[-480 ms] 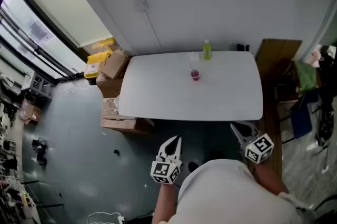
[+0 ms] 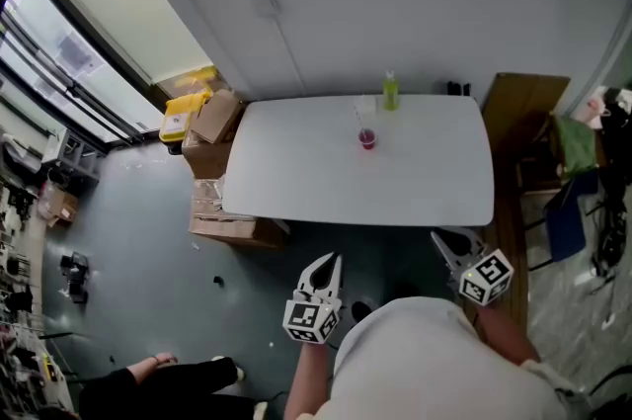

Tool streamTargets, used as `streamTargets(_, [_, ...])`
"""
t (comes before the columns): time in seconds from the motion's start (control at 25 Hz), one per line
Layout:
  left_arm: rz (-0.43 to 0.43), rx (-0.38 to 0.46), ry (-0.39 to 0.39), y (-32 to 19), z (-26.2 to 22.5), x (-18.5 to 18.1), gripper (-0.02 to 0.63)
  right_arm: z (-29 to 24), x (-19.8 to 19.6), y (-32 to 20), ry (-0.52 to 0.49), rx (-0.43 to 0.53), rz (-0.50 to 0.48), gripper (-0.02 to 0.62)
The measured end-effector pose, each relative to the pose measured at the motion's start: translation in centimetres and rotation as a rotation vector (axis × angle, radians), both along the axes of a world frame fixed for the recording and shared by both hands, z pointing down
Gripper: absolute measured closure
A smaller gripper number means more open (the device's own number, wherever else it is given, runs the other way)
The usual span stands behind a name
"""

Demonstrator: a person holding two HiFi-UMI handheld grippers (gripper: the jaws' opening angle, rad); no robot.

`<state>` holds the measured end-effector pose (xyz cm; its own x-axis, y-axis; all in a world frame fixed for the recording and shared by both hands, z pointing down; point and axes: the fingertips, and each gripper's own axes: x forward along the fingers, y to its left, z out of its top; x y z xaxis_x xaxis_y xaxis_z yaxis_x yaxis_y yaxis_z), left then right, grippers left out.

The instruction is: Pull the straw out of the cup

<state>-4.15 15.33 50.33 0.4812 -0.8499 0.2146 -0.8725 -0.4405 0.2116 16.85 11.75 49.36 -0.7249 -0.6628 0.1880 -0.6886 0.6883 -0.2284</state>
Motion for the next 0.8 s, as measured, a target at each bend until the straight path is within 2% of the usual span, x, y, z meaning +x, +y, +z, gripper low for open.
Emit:
streamTargets(0.4, [-0.043,0.022,0.018,-0.1,-0.7,1.8,0.607,0.4,1.7,-0.9,-0.016,-0.024,-0.059,0.554])
streamTargets(0.8, [-0.146,0.006,0.004,-0.9,-0.1,2.1,0.607,1.1,1.9,-3.3,0.006,-0.015,-0.166,0.554])
